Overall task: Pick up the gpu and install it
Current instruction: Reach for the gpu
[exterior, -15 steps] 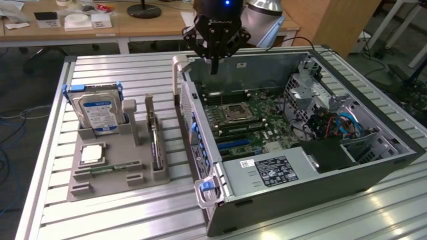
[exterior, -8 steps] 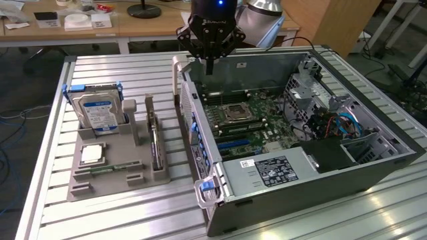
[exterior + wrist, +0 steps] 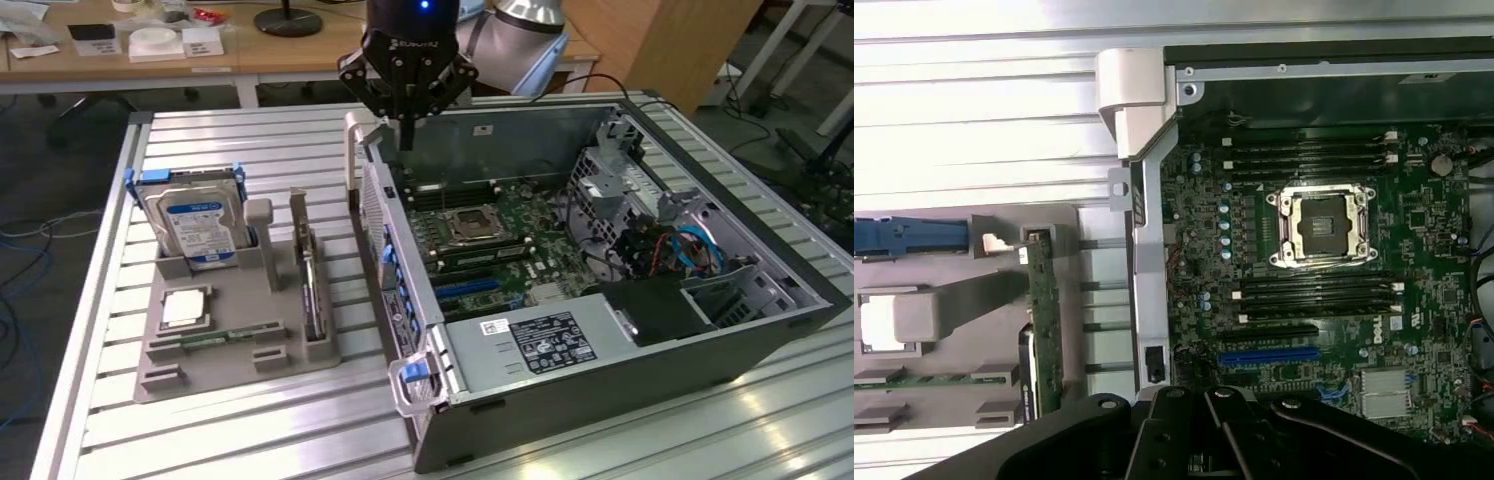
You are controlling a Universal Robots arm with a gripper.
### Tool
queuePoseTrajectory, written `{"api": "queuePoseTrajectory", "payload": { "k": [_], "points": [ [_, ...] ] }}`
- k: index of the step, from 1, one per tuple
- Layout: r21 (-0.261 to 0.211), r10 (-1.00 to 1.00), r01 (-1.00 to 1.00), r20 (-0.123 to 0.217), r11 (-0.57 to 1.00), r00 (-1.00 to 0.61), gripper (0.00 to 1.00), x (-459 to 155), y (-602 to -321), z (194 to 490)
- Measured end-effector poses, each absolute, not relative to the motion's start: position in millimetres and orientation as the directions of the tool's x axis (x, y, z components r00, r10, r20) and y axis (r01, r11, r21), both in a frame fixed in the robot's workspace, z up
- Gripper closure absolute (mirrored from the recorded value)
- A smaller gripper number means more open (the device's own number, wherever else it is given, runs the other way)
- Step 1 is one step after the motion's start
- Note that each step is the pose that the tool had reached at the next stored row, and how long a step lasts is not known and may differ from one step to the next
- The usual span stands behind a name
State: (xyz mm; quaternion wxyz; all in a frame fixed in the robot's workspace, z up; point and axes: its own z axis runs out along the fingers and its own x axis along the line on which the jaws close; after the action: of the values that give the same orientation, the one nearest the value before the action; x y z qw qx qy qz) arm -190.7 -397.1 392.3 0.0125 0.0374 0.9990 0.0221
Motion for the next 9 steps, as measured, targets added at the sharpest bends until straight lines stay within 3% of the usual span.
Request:
{"api": "queuePoseTrajectory", "payload": {
  "k": [9],
  "points": [
    [0.045,0.075,0.074,-0.023,0.996,-0.997,0.89,-208.5,-396.2,392.1]
  ]
}}
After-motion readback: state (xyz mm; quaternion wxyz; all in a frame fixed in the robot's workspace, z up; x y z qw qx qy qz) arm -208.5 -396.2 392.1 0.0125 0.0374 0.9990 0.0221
